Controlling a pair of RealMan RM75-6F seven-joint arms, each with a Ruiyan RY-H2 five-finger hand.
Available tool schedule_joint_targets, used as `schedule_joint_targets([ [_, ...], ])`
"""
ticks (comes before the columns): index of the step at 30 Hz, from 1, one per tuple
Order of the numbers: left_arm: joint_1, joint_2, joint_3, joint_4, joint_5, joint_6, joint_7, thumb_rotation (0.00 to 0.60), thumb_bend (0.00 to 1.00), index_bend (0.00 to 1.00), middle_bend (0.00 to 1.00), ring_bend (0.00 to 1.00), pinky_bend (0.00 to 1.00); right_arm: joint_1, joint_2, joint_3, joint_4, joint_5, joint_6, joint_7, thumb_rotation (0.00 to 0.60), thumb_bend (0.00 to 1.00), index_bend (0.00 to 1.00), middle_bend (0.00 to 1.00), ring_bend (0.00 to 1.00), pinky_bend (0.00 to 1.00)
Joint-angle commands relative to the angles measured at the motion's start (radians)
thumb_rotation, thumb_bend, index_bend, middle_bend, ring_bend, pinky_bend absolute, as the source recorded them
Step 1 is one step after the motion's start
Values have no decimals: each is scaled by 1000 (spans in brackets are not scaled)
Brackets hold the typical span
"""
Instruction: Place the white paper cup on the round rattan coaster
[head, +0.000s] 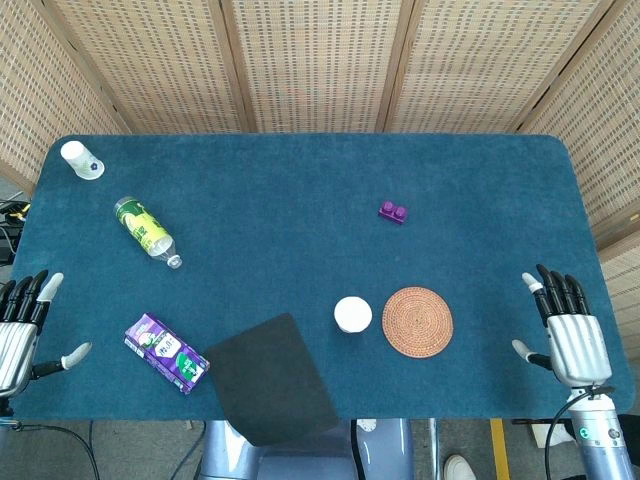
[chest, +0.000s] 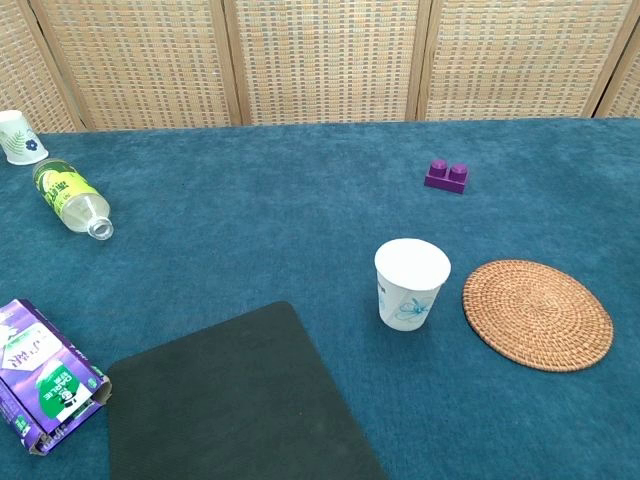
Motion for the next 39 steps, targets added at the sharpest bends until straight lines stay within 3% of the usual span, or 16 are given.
schedule_joint_targets([
  [1,1,1,0,0,0,0,0,0,63,0,0,0,0,-1,1,-1,0,-2,1,1,600,33,73,0,0,0],
  [30,1,2,2,-9,5,1,9,0,64,0,0,0,0,10,2,-23,-22,-55,-10,-11,600,32,75,0,0,0],
  [39,1,1,0,-10,0,1,9,0,62,0,0,0,0,74,0,-24,-96,-134,-62,-9,600,32,167,0,0,0],
])
